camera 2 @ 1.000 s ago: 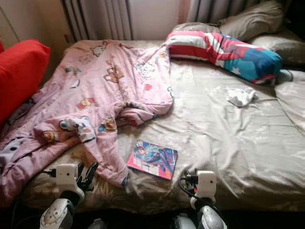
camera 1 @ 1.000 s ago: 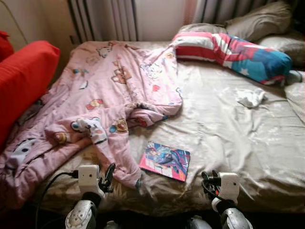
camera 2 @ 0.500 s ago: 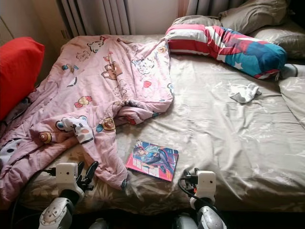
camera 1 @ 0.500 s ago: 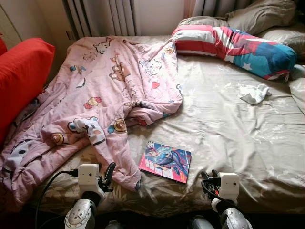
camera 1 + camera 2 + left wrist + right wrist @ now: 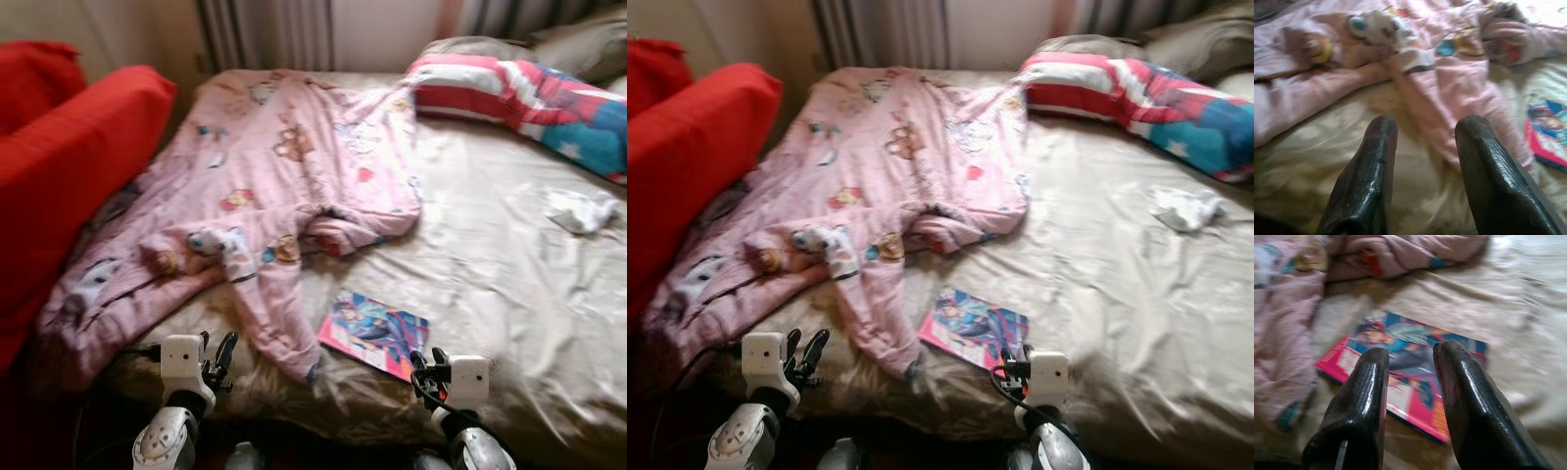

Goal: Clean up the room

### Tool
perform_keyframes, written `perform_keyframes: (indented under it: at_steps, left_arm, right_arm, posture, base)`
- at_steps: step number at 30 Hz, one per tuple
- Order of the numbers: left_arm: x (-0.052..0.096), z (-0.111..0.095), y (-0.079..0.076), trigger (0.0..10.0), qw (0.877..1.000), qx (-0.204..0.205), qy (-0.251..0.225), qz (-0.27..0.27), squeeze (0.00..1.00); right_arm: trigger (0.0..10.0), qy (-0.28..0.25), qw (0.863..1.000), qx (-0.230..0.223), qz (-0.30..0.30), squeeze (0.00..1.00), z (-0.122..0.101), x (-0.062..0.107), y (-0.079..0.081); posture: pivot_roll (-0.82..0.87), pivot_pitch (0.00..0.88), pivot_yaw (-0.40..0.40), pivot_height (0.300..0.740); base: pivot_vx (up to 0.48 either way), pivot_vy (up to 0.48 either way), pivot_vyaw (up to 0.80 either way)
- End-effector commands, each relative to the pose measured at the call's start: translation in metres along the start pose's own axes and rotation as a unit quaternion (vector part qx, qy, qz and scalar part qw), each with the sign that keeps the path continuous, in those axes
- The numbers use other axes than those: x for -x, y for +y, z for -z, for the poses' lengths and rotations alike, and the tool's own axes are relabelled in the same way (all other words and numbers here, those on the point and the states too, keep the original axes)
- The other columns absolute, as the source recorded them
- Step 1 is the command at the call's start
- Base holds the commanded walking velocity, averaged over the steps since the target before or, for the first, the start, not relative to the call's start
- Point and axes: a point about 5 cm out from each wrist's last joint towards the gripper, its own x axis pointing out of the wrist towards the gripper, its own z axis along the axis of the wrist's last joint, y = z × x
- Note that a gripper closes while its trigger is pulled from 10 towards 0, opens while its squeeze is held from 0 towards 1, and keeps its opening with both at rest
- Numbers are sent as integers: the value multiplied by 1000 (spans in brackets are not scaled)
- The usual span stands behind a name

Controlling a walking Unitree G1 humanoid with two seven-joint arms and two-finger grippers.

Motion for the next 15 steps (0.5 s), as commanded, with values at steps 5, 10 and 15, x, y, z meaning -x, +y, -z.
perform_keyframes:
  at_steps: [5, 10, 15]
  left_arm:
    - [0, 1, 2, 10000, 1000, -3, 7, 2, 0]
    - [1, 1, 2, 10000, 1000, -3, 7, 2, 0]
    - [1, 3, 1, 10000, 1000, -1, 12, 6, 0]
  right_arm:
    - [10000, 12, 1000, -8, 5, 0, 7, 4, -1]
    - [10000, 15, 1000, -7, 1, 0, 8, 4, -1]
    - [10000, 11, 1000, -2, -8, 0, 5, 1, 2]
  posture:
    - [-46, 217, 59, 618]
    - [-36, 206, 56, 618]
    - [-37, 200, 55, 618]
  base:
    - [0, 0, 0]
    - [0, 0, 0]
    - [0, 0, 0]
